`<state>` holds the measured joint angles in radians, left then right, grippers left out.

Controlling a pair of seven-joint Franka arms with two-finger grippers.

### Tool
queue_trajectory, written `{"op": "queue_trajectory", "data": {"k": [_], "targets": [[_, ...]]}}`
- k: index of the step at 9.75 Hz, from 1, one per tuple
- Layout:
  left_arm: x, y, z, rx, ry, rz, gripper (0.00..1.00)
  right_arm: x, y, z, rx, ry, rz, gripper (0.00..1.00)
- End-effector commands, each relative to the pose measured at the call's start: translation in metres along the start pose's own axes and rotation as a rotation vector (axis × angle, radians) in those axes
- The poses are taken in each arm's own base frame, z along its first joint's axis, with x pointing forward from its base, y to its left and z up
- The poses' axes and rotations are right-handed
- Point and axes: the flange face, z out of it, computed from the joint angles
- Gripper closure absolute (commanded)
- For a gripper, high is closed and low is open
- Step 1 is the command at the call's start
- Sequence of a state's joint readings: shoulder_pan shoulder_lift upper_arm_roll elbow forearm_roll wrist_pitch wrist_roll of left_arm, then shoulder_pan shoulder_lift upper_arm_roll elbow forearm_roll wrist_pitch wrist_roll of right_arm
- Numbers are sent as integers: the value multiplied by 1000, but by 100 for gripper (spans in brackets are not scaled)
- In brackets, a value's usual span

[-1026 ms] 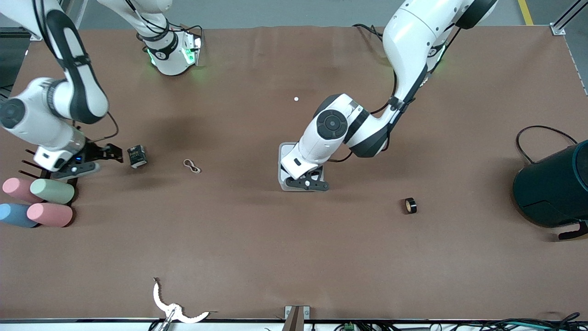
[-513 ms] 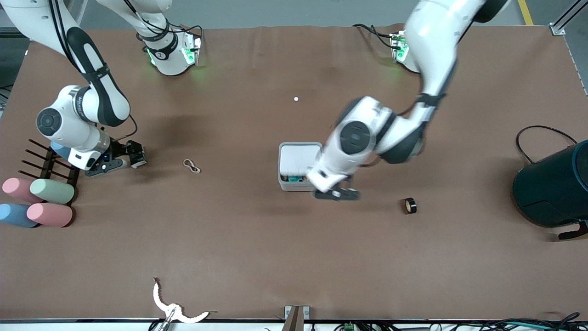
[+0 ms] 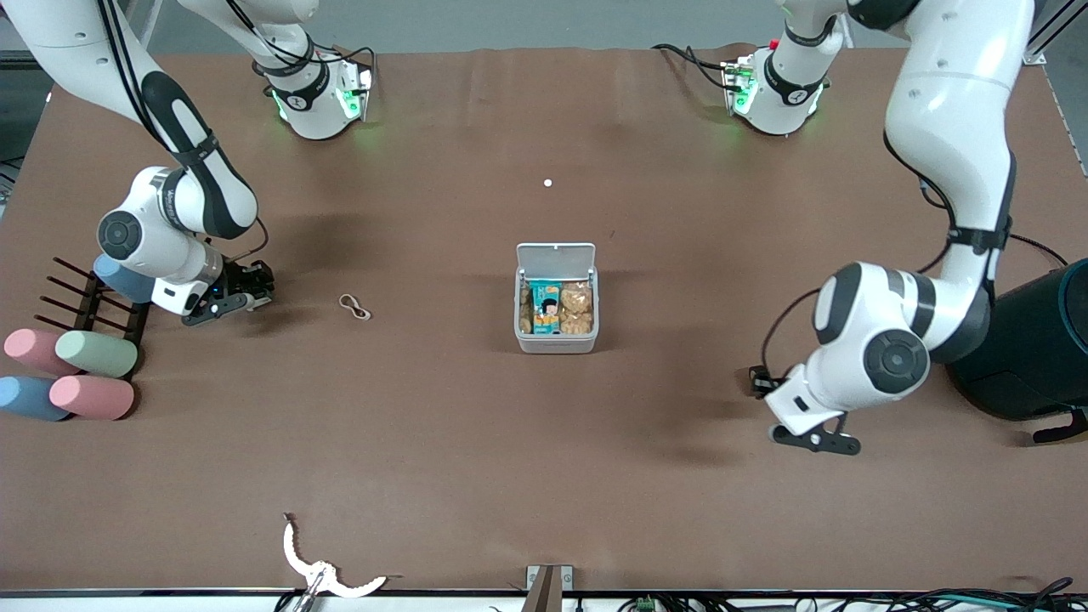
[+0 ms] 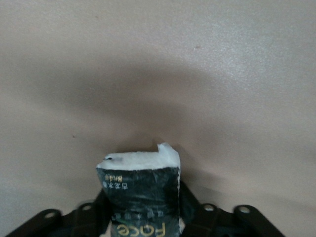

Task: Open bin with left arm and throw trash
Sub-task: 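Lift the black tissue pack and carry it toward the bin with the right gripper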

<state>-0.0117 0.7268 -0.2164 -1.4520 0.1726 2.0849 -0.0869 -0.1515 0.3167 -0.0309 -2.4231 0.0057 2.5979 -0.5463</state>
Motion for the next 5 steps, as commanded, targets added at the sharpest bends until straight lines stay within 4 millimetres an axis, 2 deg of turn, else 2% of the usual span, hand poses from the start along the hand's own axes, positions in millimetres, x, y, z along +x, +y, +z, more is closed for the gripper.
{"op": "queue_trajectory", "data": {"k": [1,2,3,4,5], "targets": [[-4,-1,20,4,-25,-48,1,-1,-4,-6,6,-8,-3,100],[-6,3,29,-33,-44,-107,1,10,-2,-32,20,-19,25,100],[-8,11,34,-63,-61,-150,1,29,-8,-68,34,-42,72,100],[-14,14,45,-65,-66,-161,1,62,-26,-111,33,-62,147,100],[-20,13,55,-66,-66,-161,3,96,-56,-150,28,-60,232,100]]}}
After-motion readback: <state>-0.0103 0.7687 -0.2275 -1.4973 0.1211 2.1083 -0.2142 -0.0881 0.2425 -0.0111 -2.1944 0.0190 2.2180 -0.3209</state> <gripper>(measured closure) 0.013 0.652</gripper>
